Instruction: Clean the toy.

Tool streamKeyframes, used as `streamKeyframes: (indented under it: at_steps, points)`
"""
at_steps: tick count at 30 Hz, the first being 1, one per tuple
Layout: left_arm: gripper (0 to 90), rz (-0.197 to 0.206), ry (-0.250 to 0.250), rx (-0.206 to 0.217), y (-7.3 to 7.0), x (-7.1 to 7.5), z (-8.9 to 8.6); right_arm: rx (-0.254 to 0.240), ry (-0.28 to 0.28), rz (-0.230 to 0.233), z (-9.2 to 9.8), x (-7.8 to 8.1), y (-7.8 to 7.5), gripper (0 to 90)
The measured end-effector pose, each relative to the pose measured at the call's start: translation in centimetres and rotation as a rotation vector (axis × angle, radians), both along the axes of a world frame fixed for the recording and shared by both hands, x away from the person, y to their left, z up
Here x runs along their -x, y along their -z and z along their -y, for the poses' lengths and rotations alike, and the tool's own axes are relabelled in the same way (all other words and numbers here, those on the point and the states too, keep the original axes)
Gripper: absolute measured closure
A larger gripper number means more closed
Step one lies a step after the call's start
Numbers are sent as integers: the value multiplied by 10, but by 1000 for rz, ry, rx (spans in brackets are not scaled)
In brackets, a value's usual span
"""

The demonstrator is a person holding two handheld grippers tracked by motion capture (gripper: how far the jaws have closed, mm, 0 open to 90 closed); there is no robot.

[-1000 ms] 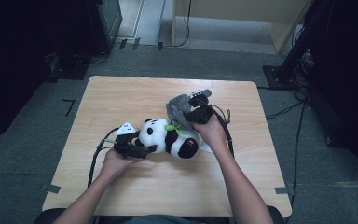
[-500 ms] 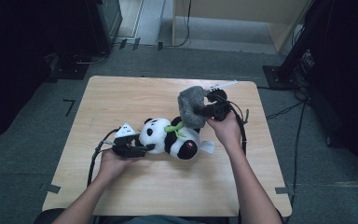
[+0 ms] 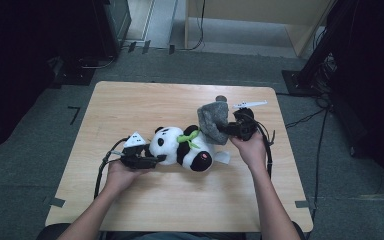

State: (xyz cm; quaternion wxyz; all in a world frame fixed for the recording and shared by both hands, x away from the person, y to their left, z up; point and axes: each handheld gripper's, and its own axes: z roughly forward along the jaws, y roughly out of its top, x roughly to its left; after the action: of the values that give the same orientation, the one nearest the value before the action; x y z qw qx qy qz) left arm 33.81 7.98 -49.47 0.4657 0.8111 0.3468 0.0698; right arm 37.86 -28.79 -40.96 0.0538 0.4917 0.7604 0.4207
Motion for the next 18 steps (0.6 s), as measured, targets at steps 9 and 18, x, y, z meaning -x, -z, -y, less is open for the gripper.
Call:
streamKeyframes:
  at_steps: [9,18]
  points:
    - [328,-8,1,0,-1,-1,0,-38,5,-7,12,3,7,785]
    - [326,-7,5,1,-1,-1,0,-39,29,-27,23,3,16,787]
